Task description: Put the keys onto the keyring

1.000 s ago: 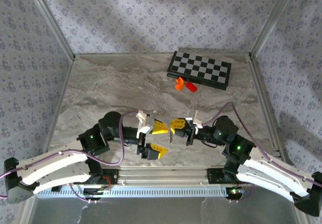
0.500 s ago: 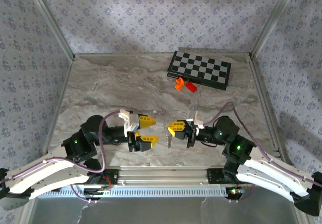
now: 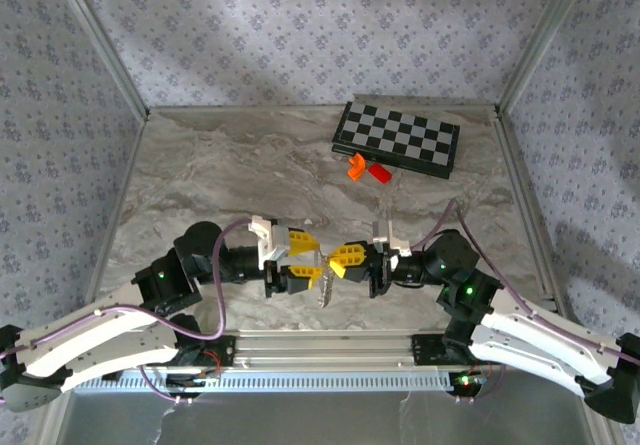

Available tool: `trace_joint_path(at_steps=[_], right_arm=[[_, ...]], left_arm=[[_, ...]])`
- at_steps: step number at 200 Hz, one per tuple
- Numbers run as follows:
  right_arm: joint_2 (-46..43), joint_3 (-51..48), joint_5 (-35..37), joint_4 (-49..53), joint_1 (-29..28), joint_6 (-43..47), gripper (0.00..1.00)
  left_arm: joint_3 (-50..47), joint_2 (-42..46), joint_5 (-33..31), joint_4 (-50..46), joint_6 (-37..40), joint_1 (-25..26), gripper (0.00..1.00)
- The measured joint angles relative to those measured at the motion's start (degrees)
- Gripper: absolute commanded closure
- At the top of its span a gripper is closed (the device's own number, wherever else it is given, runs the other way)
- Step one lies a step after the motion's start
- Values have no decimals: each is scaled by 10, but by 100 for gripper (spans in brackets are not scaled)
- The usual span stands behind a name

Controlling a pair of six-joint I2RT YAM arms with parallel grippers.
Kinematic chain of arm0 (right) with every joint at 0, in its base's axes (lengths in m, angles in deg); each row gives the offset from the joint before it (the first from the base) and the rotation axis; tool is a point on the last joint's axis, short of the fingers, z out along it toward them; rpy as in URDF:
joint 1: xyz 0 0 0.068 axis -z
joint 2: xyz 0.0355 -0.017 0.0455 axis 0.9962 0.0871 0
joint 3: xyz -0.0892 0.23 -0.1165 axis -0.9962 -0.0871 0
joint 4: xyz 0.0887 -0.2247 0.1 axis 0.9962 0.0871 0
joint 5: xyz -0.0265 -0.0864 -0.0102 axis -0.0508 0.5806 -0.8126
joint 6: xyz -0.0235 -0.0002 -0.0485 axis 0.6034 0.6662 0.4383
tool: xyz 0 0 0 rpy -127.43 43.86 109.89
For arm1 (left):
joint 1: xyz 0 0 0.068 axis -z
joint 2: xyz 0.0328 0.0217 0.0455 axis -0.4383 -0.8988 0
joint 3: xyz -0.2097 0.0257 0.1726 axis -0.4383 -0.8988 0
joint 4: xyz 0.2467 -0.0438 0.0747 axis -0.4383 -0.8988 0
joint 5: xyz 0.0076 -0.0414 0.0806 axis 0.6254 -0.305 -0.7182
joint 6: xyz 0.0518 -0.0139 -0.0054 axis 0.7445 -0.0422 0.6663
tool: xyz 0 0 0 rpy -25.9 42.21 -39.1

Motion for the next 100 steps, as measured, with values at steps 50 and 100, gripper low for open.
trace_joint_path(at_steps=[50, 100], right_arm=[[8, 0, -2, -14, -4, -1, 100], [8, 0, 0, -18, -5, -1, 100]], left_arm=[[5, -1, 3, 0, 10, 0, 70], [5, -6, 5, 1, 13, 0, 85]])
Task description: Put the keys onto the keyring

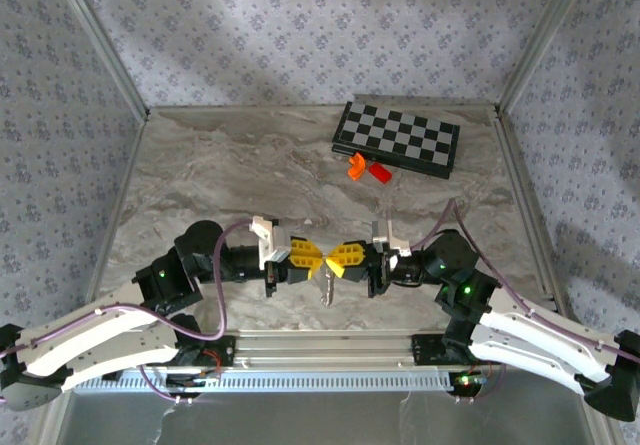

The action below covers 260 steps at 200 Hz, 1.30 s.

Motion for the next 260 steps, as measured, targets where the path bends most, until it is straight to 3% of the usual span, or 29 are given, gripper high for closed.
trace_joint_path(at_steps=[39, 72, 133, 164, 260], right_arm=[[1, 0, 5, 3, -3, 2, 100], [1, 1, 12, 12, -6, 10, 100], [-4, 10, 31, 53, -13, 35, 100], [-13, 33, 58, 117, -23, 60, 87], [-37, 101, 160, 320, -66, 137, 65]], left_arm=[[0, -2, 4, 0, 0, 0, 87], [0, -3, 11, 0, -1, 0, 100], [7, -9, 8, -17, 5, 0, 100], [38, -25, -2, -70, 31, 0, 100], [97, -77, -23, -224, 104, 3, 100]])
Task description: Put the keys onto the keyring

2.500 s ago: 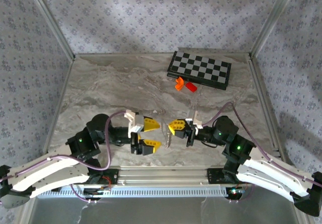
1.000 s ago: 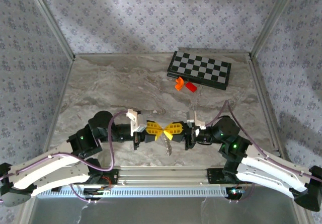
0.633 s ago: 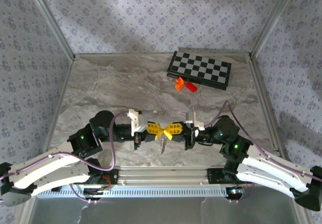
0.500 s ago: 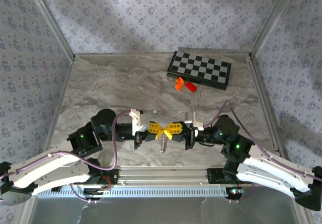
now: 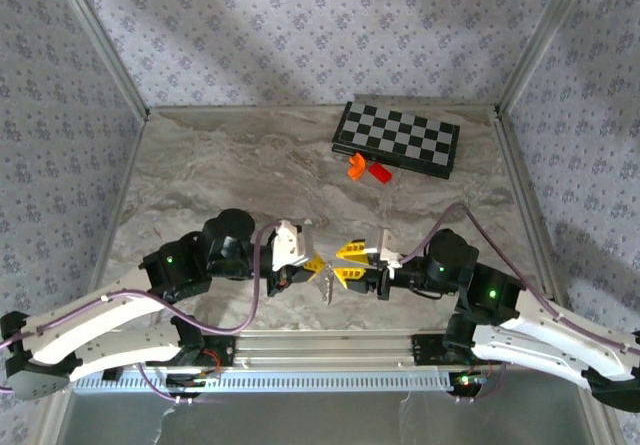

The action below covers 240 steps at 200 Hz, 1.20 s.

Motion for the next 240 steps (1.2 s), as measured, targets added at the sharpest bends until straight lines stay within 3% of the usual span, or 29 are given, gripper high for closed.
trace_joint_path(at_steps=[89, 240], right_arm=[[44, 50, 64, 100, -38, 49, 65], [96, 64, 83, 130, -49, 76, 89]], left_arm=[[54, -40, -9, -78, 35, 12, 100], [57, -49, -27, -102, 48, 20, 100]])
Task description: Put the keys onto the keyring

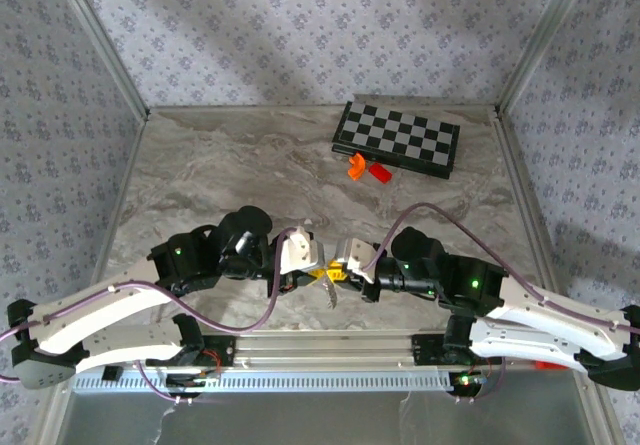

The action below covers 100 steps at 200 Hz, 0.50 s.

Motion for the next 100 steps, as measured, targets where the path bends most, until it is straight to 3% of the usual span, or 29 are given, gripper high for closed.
trace_joint_path(at_steps=[29, 51, 82, 100], right_arm=[[2, 0, -4, 0, -2, -1, 100], [1, 0, -5, 0, -2, -2, 100], [-16, -9, -11, -10, -2, -2, 100], [-37, -18, -18, -20, 1, -10, 100]], left_arm=[[1, 0, -5, -6, 0, 2, 100], [2, 0, -7, -6, 0, 3, 100], [-2, 9, -11, 10, -10, 5, 62], [-30, 41, -18, 39, -26, 6, 53]])
